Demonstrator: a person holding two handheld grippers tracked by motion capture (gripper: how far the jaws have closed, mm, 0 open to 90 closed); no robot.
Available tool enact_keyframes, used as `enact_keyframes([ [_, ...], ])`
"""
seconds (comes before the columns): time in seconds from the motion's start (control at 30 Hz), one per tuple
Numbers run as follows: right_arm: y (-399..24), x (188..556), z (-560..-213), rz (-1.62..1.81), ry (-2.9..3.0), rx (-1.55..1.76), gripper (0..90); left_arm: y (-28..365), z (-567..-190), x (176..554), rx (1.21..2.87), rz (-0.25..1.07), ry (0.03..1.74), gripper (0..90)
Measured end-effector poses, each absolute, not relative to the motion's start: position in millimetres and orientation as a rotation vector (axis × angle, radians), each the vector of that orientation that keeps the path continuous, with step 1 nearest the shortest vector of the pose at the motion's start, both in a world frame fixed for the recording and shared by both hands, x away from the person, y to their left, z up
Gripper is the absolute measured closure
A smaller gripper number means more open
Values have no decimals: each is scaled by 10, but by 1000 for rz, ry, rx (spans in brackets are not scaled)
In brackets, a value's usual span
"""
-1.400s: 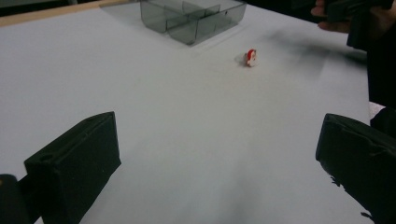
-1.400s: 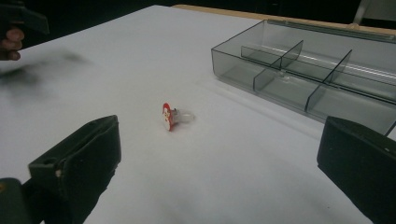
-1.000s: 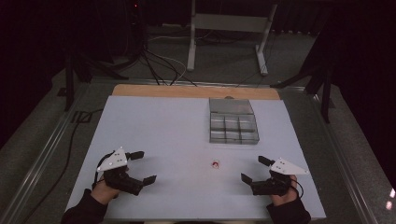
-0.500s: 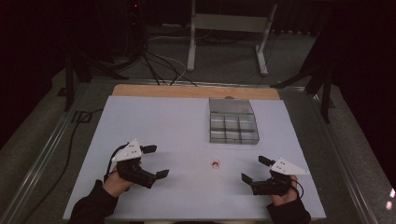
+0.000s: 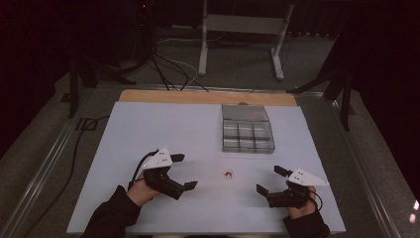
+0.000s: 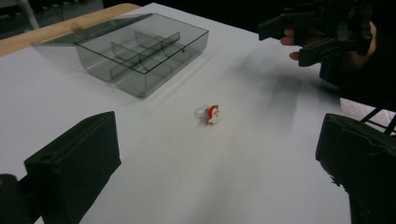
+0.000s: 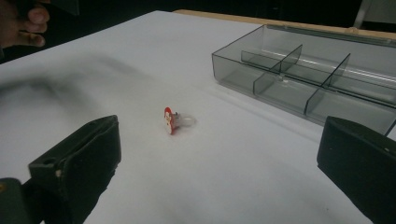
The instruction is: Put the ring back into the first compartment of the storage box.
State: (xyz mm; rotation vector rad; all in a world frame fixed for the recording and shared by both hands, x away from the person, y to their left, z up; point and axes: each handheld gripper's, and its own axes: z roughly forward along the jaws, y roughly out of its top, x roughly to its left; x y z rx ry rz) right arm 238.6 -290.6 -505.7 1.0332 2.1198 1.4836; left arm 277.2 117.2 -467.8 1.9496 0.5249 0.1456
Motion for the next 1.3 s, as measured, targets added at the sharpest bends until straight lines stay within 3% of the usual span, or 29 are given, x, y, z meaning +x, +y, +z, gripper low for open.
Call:
enact_keyframes([
  [0.87, -2933, 2379, -5042, 1489, 2104, 1034, 0, 585, -4839, 2869, 2030, 101, 503, 5],
  [1.3, -2943, 2373, -5033, 1496, 2097, 1034, 0, 323, -4907, 2904, 2055, 136, 587, 5],
])
